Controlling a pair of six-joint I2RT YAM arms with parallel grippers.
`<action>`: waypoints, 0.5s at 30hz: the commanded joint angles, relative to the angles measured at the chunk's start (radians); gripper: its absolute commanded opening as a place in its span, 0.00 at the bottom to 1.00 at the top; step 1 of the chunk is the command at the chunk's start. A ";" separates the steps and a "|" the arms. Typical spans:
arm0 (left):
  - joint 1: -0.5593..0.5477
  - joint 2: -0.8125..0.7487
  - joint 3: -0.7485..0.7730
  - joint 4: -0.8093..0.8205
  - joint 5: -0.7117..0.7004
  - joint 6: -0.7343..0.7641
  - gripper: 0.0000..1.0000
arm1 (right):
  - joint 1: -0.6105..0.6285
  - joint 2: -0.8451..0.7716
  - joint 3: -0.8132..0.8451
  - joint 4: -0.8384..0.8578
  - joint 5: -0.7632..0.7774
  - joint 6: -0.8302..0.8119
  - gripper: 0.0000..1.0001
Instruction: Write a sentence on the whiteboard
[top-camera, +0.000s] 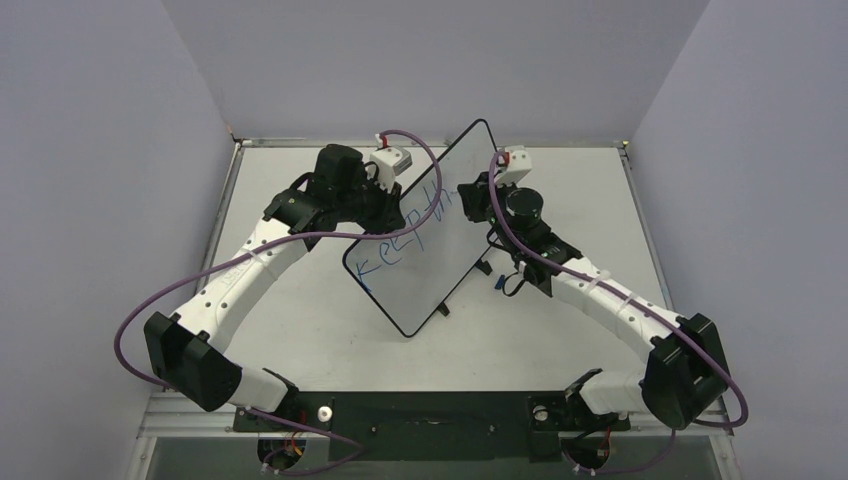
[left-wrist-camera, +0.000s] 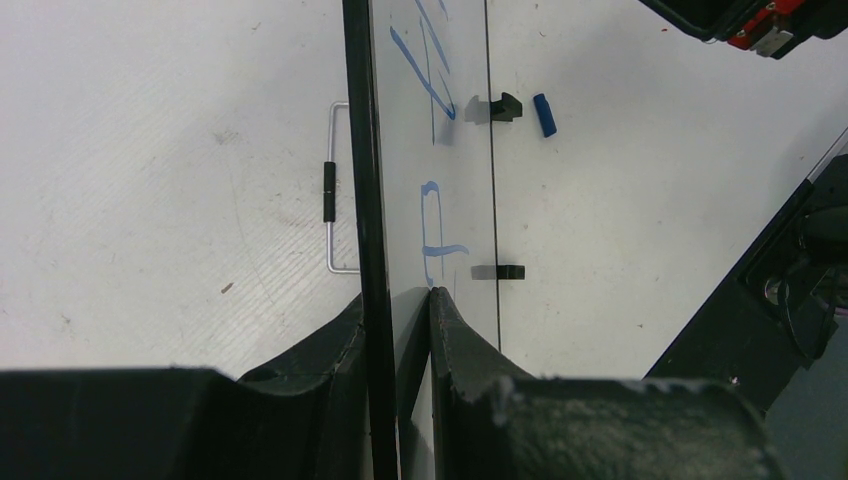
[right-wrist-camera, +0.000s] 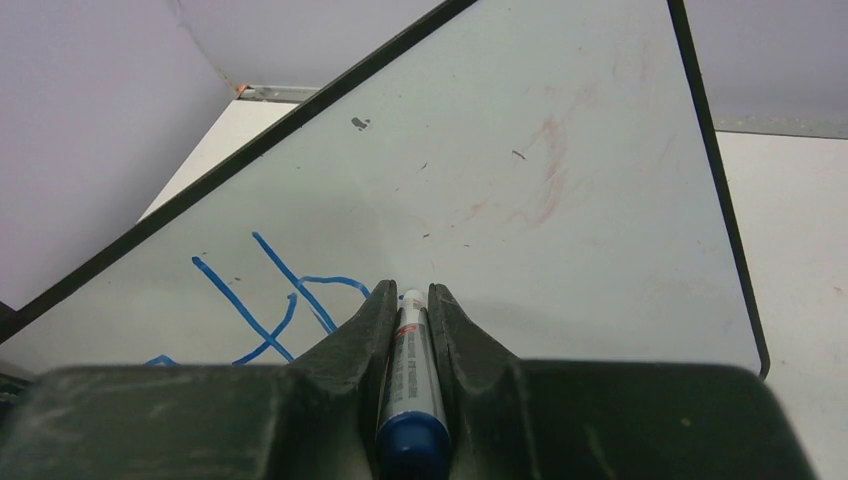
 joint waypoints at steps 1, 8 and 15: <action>-0.015 0.007 -0.026 0.074 -0.052 0.092 0.00 | -0.018 0.013 0.051 0.062 0.017 0.007 0.00; -0.015 0.003 -0.029 0.076 -0.048 0.092 0.00 | -0.042 0.028 0.067 0.067 0.017 0.017 0.00; -0.016 0.004 -0.029 0.075 -0.048 0.092 0.00 | -0.050 0.048 0.095 0.079 -0.022 0.045 0.00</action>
